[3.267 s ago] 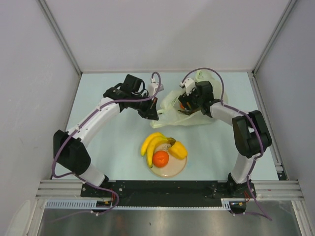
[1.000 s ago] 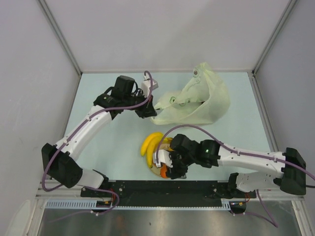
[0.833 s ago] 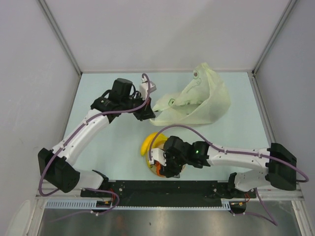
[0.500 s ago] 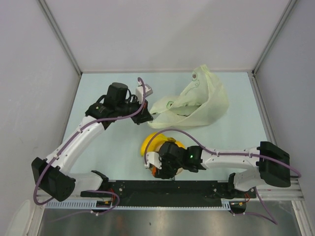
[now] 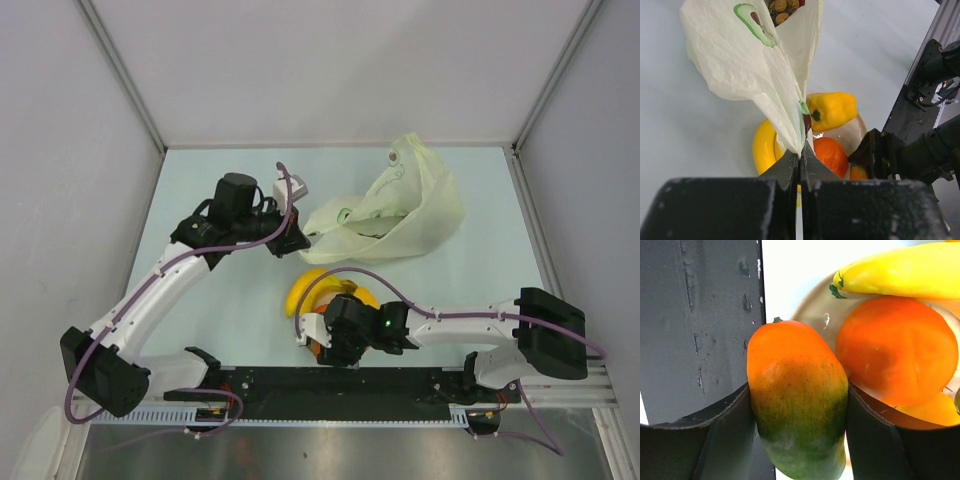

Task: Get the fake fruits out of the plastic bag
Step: Place the fake fruit on the plate.

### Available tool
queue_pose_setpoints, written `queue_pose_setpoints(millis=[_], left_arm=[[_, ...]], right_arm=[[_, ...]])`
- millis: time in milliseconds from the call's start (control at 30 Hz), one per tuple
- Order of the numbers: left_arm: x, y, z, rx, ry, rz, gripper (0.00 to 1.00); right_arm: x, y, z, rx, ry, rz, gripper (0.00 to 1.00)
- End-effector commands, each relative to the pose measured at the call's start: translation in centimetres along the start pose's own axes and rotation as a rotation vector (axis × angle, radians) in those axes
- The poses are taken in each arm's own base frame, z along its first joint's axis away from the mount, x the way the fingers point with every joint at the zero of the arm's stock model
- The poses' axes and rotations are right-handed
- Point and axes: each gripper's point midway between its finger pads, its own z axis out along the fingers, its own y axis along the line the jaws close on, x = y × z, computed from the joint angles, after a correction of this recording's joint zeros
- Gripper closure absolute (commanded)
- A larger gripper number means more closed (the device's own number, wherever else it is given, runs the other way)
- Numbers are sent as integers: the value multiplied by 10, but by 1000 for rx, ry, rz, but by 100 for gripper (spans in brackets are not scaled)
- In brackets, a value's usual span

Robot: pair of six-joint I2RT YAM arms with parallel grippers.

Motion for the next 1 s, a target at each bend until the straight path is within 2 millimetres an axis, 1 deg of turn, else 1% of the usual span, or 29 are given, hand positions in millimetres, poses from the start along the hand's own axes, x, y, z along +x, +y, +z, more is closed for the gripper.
queue_pose_setpoints(millis=[0,33,100,200,267,300,333,467,533,667,700,733,867,933,967], left_arm=[[-11,-9,-7,26,-58,14,100],[-9,-9,-6,32,-54,12,100],[-9,-9,-5,37,-52,7,100],[-7,-10,-3,45,-47,4,100],[-7,-9,-3,44,-46,3,100],[-6,-10,-3,45,-44,3,100],[-6,-9,-3,44,-45,5,100],[-1,-10,0,57,-39,-4,100],[3,-10,2,62,-34,-13,100],[6,-8,5,66,-15,-21,100],[7,-6,6,57,-10,-24,100],[7,-6,6,57,-5,-23,100],[9,-2,11,57,14,-36,100],[9,-2,12,60,18,-40,100],[10,-1,14,59,22,-43,100]], right_arm=[[-10,2,-1,10,-34,-15,29],[-10,4,-2,5,-33,-23,25],[-12,6,-4,4,-39,-28,22],[-15,13,-7,-20,-51,-35,20],[-13,18,-9,-38,-45,-32,20],[-15,18,-12,-39,-53,-34,19],[-13,20,-15,-45,-40,-31,19],[-22,25,-31,-76,-54,-34,19],[-20,28,-35,-88,-43,-29,18],[-22,18,-43,-62,-55,-41,18],[-22,12,-44,-40,-54,-51,14],[-20,9,-46,-31,-47,-51,14],[-16,4,-46,-45,-42,-49,14],[-14,0,-45,-39,-42,-48,15],[-12,-4,-43,-20,-36,-49,17]])
